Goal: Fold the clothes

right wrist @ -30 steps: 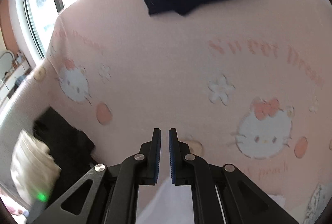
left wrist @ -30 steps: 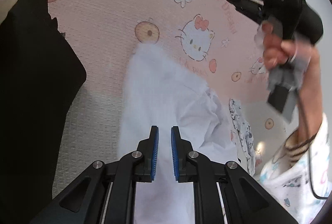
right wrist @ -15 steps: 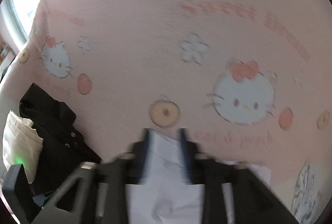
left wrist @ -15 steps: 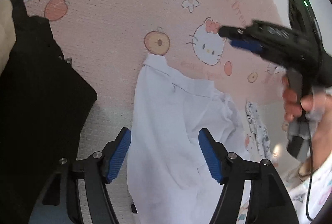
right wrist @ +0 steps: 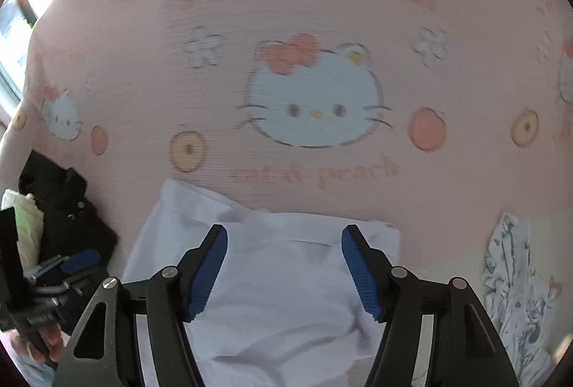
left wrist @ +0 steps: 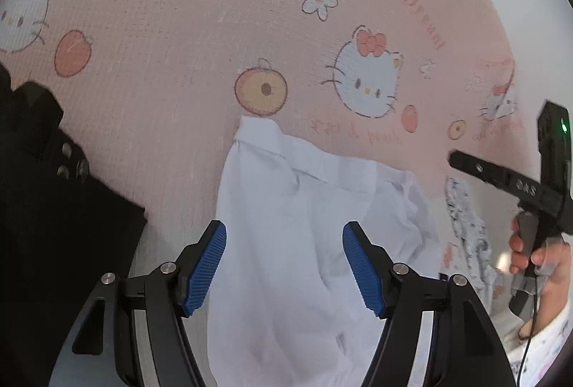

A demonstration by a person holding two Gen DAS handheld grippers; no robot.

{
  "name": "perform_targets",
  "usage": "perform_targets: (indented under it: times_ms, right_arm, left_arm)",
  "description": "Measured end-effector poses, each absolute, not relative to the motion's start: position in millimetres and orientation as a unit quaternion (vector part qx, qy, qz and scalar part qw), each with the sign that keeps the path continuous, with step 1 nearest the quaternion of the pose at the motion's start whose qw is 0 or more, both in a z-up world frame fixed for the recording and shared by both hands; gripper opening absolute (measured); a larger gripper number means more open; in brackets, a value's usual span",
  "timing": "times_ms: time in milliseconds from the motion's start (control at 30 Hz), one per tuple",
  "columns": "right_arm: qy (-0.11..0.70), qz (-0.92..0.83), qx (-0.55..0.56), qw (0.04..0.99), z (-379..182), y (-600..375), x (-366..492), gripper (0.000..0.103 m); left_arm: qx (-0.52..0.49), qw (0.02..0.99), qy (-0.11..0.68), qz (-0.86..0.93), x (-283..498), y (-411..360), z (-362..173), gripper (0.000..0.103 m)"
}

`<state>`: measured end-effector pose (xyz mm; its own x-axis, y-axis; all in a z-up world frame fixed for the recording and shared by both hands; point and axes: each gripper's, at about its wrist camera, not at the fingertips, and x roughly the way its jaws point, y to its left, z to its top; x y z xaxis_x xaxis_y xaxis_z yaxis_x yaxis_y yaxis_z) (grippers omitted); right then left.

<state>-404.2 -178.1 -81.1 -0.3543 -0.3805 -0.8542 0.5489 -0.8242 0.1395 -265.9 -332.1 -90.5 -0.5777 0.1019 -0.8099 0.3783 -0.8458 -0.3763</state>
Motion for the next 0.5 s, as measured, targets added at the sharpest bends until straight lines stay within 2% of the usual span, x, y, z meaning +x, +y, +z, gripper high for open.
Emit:
perform_targets:
  times_ms: [200,500]
  right_arm:
    - [0.048,-0.807,0.527,0.262,-109.9,-145.7,-430.9,0.068]
    - [0.052,-0.794,0.562,0.226,-149.8,-126.0,-454.3,0.068]
  left_arm:
    - [0.459,0.086,0.263,-0.844,-294.4,-338.1,-102.7,0.065]
    - [0.491,0.096,0.252,-0.828,-323.9,-357.3,-129.8,0.065]
